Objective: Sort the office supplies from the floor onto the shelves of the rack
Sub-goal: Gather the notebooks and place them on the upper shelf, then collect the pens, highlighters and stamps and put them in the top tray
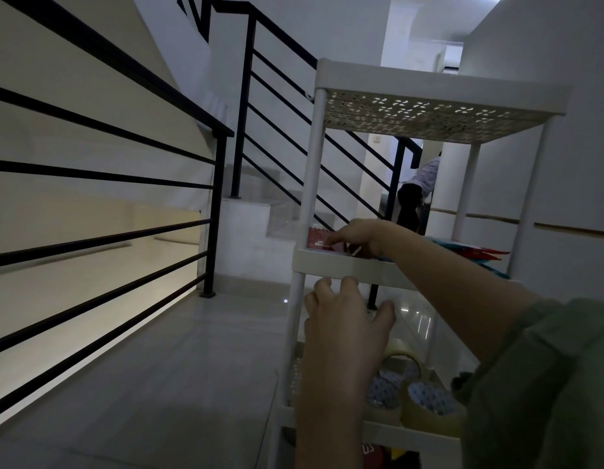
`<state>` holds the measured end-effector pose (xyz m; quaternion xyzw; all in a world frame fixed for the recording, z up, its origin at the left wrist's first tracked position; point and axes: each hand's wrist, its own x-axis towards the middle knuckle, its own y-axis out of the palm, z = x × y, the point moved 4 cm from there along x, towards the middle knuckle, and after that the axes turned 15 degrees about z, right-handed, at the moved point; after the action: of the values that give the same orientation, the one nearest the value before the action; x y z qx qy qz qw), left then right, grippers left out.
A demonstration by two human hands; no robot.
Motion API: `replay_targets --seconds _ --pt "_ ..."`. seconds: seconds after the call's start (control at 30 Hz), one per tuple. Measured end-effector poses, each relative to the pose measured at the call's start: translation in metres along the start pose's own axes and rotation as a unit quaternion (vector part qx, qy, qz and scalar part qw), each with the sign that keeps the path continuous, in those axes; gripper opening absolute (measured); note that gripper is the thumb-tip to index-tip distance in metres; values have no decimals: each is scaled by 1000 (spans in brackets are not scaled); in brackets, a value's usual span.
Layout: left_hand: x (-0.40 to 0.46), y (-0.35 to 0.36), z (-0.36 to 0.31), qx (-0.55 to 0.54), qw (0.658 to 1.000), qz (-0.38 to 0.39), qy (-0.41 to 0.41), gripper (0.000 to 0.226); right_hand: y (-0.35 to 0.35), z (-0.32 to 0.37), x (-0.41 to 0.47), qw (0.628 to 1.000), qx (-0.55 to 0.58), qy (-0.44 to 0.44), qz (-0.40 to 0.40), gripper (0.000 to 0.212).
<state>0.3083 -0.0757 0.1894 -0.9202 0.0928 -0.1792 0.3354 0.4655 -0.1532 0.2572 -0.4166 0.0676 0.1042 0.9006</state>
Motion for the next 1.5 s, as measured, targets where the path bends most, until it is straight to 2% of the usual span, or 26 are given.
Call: replay_targets --seconds 0.13,0.27,0.53,0.7,0.8,0.9,0.97,1.03,1.13,1.17,1.23,1.3,1.37,1.43,1.5 --pt "-2 1 -7 10 1000 9 6 50 2 3 -6 999 27 -16 -4 62" --pt "-5 1 -15 21 999 18 16 49 3 1 -13 1000 -12 -15 -4 70" --pt "-12 -8 -20 36 999 24 -1 48 18 9 -22 991 -128 -16 -25 56" --pt "-15 -9 -24 61 997 43 -13 51 12 9 -50 978 -114 -81 -153 56" --pt "-17 -4 -27 82 994 68 -21 56 14 2 -90 971 -61 -140 -181 45" --pt "-24 -2 -30 125 987 100 -21 57 31 -14 -139 970 -15 -182 -162 35" --pt "-29 4 -29 175 976 128 -19 56 50 -31 -171 970 -31 -195 -140 23" --pt "-40 20 -18 251 953 168 -20 58 72 -52 -199 972 -78 -199 -98 19" --pt "-75 55 15 334 901 274 -28 56 115 -95 -226 969 -151 -187 56 23" --pt "-91 67 31 340 878 335 -38 55 130 -111 -232 965 -157 -174 118 25" --pt "-128 90 71 348 814 457 -89 55 161 -143 -241 952 -166 -141 216 45" --pt "-165 105 113 371 742 537 -153 60 188 -181 -241 932 -194 -102 289 52" --pt "-204 117 150 388 679 591 -197 65 221 -223 -244 895 -247 -57 366 47" --pt "-239 125 175 385 634 632 -223 66 250 -263 -252 857 -261 -14 444 29" --pt "-268 128 191 381 611 655 -231 63 271 -292 -260 837 -256 5 484 20"
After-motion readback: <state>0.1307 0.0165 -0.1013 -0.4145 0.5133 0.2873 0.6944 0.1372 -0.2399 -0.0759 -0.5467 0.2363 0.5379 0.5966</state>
